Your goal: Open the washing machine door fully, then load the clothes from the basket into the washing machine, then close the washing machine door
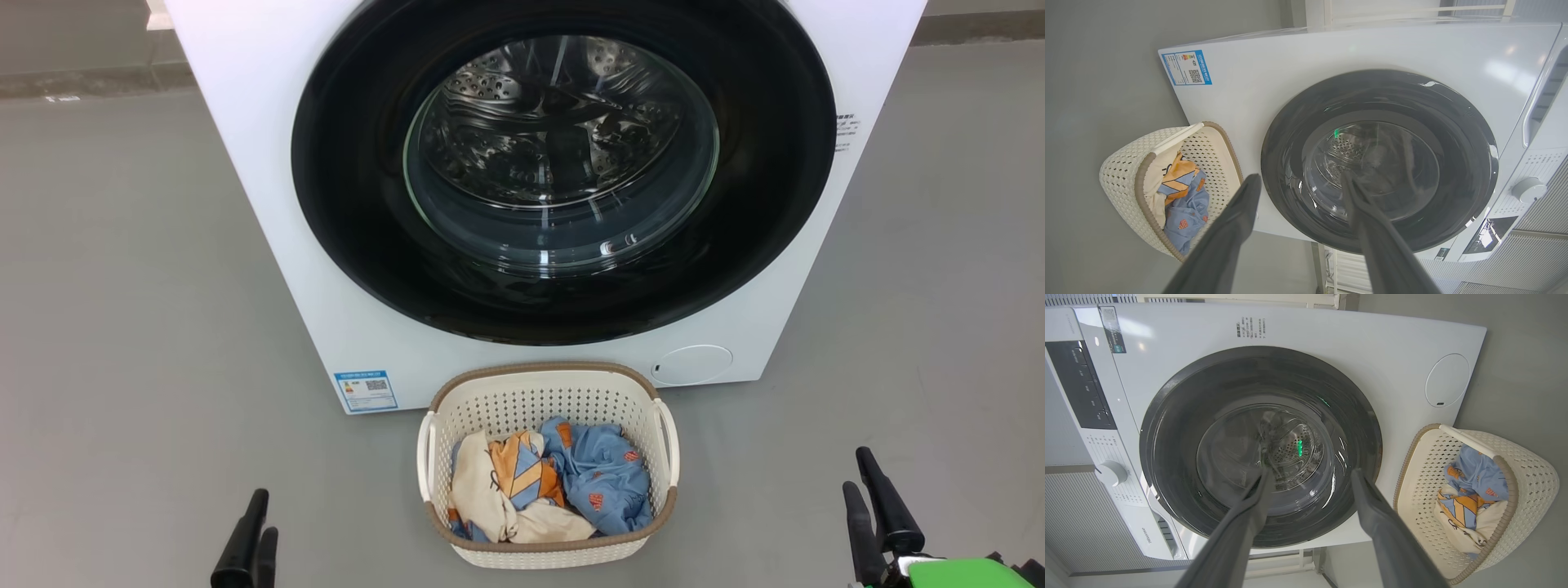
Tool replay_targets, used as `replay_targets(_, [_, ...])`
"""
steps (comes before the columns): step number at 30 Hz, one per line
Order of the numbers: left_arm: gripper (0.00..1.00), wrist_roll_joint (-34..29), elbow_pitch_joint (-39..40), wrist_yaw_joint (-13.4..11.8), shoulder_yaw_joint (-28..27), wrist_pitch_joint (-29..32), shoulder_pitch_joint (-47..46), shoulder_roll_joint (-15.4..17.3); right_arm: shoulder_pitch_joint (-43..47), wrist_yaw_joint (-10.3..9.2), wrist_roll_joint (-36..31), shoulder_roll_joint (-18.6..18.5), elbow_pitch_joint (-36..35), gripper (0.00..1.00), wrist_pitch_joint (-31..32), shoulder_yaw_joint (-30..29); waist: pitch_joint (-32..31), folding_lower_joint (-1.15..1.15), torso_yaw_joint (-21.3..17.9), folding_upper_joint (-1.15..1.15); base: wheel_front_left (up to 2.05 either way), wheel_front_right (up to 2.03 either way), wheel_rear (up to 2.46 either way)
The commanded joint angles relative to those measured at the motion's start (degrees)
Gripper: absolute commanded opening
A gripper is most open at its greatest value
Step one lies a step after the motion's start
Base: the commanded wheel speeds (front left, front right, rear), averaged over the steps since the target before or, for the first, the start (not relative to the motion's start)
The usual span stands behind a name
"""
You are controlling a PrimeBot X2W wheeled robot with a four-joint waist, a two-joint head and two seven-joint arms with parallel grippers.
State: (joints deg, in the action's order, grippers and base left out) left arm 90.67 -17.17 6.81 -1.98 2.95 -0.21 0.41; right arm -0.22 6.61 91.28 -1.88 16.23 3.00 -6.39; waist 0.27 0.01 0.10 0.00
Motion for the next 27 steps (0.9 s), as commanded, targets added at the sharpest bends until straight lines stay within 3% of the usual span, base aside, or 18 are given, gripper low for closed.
replay_targets(1, [1.00,-1.3,2.0,0.1,0.0,-0.6,-1.4,0.9,-0.6,0.16,-1.7,-0.6,-2.0,1.00,-0.7,0.3,0.0,-0.01,0.0,0.00,0.00,0.00,0.00])
replay_targets(12, [1.00,-9.5,2.7,0.2,-0.1,-2.4,-1.3,1.1,0.1,0.24,-9.8,-0.8,-3.4,1.00,-2.5,0.6,-0.1,-0.01,0.1,0.00,0.00,0.00,0.00])
replay_targets(27, [1.00,-23.7,4.6,0.3,-0.4,-4.8,-1.2,1.3,0.5,0.34,-26.9,-1.9,-5.5,1.00,-4.9,1.6,0.1,-0.01,0.2,0.00,0.00,0.00,0.00])
